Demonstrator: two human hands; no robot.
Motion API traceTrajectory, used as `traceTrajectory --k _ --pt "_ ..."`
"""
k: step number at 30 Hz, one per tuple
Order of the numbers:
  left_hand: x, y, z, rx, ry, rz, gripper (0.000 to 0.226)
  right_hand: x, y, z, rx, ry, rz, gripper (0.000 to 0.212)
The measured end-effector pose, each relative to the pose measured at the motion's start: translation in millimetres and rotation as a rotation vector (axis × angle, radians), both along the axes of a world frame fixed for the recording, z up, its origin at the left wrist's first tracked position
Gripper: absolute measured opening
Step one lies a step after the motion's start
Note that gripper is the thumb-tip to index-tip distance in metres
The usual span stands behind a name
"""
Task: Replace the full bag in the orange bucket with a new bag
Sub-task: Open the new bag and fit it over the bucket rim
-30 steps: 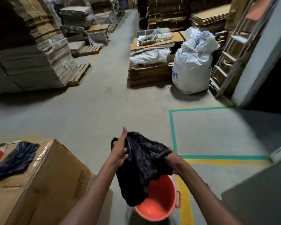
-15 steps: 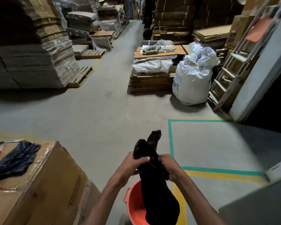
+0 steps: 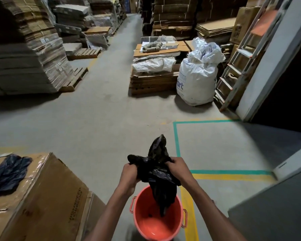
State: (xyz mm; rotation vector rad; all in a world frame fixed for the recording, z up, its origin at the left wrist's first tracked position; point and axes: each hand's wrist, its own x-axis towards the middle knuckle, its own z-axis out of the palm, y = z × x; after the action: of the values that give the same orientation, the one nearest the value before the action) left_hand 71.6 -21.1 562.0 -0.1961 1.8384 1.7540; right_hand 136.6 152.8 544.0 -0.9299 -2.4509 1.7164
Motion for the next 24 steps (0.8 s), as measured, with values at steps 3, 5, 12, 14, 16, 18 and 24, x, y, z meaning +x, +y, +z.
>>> traceTrajectory --k 3,5,12,14,16,18,24 --pt "-9.0 -12.4 -7.7 -0.094 -0.025 0.103 0.025 0.7 12.1 3.9 -0.149 0.059 -0.244 0.023" --pt "-18.2 -25.4 -19.5 -0.156 -0.060 0.230 0.025 2.7 26.5 3.7 -0.247 0.086 -0.450 0.027" --pt "-19.8 -33.5 -29.4 0.021 -0.221 0.287 0.015 8.4 24.0 0.4 -0.487 0.081 -0.415 0.028" --pt "-12.3 -20.6 -29.7 0.082 -0.328 0.229 0.014 9.3 15.4 2.7 -0.589 0.091 -0.414 0.030" --pt "-3.8 -6.9 -35.1 0.128 -0.437 0.188 0.020 10.4 6.8 1.4 -0.667 0.073 -0.403 0.033" --pt "4.1 4.4 -46.1 0.147 -0.474 0.136 0.023 11.3 1.2 -0.5 -0.752 0.051 -0.417 0.035" --pt "1.2 -15.1 -54.4 -0.019 -0.345 0.284 0.033 25.7 47.9 -29.2 -0.946 0.109 -0.827 0.021"
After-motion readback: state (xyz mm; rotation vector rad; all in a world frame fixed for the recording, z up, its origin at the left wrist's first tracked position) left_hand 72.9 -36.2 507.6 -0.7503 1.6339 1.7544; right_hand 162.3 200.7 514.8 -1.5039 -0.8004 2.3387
